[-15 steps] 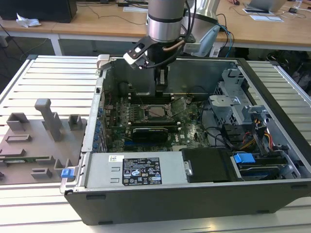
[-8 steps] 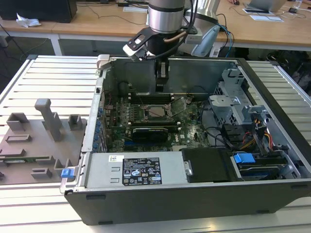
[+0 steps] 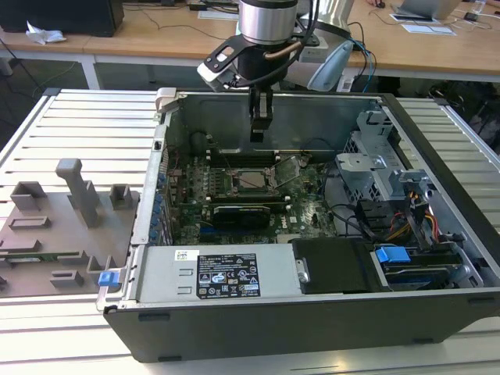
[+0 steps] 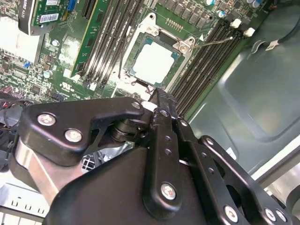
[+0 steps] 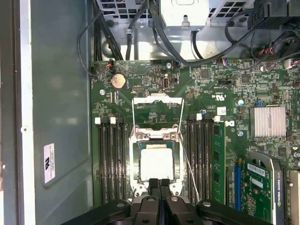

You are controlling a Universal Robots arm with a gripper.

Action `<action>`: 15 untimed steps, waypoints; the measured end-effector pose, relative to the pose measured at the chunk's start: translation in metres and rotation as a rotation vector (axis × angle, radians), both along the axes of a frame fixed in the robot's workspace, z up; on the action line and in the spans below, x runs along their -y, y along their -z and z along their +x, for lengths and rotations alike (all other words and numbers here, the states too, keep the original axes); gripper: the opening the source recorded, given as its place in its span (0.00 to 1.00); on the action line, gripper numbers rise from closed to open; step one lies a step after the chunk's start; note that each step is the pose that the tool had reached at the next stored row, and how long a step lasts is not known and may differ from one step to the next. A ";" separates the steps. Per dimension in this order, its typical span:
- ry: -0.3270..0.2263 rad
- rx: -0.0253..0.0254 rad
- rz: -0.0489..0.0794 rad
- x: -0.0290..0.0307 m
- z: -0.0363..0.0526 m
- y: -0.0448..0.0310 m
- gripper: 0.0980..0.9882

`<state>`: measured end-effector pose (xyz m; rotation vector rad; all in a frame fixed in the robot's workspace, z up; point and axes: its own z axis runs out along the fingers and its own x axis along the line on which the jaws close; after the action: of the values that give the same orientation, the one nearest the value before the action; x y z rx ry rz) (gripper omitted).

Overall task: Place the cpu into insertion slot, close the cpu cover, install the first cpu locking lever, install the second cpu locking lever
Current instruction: 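Place the cpu into insertion slot, then close the cpu cover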

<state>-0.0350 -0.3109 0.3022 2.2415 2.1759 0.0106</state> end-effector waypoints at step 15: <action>0.000 -0.0049 -0.003 0.0000 0.0431 -0.0002 0.01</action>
<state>0.0081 -0.3109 0.3024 2.2424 2.1770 0.0020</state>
